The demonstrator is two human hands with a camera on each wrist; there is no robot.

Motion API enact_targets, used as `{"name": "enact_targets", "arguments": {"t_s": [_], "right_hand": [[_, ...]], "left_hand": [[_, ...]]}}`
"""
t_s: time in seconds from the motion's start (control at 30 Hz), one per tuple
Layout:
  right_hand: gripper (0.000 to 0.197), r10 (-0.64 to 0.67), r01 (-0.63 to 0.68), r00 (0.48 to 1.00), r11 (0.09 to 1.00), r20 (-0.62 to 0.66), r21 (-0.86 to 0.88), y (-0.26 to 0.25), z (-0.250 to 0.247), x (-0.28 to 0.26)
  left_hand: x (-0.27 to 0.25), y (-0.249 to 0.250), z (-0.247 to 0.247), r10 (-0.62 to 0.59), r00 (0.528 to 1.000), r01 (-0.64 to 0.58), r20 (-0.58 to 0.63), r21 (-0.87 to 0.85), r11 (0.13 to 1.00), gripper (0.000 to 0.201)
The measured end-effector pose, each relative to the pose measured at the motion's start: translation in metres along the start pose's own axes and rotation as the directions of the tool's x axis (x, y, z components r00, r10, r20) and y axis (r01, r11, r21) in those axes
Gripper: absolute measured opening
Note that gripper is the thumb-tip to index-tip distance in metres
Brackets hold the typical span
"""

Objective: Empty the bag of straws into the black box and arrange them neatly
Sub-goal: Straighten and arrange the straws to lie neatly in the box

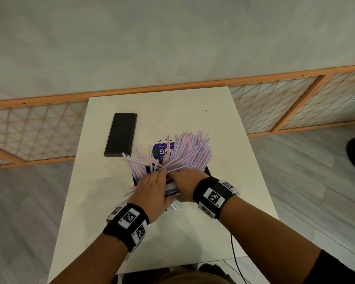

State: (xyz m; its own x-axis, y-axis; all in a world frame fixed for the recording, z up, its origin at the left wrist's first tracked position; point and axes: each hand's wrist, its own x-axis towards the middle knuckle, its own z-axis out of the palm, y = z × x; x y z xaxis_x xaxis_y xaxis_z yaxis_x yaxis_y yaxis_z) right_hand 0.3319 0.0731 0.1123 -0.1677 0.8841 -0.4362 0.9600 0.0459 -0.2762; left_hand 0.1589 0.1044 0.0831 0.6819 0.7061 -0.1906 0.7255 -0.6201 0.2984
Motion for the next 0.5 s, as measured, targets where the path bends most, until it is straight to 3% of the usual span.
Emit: {"name": "enact_targets", "arguments": {"t_s": [0.2, 0.33, 0.5], "right_hand": [[0.060, 0.011, -0.013, 0.999, 0.999, 0.051, 0.038, -0.004, -0.006, 0.007], [0.061, -0.027, 0.029, 0.996, 0.999, -0.081, 0.020, -0.006, 0.005, 0.002], [0.062, -0.026, 0.064, 0.975, 0.984, -0.219, 0.166, 0.001, 0.007, -0.022]], "left_hand": [[0.004, -0.002, -0.005, 0.006, 1.000, -0.005, 0.024, -0.012, 1.000, 0.093], [0.004, -0.004, -0.010, -0.011, 0.999, 0.013, 0.046, -0.034, 0.999, 0.095], [0.008, -0.008, -0.009, -0.010, 0.999, 0.012, 0.030, -0.090, 0.996, 0.089]]}}
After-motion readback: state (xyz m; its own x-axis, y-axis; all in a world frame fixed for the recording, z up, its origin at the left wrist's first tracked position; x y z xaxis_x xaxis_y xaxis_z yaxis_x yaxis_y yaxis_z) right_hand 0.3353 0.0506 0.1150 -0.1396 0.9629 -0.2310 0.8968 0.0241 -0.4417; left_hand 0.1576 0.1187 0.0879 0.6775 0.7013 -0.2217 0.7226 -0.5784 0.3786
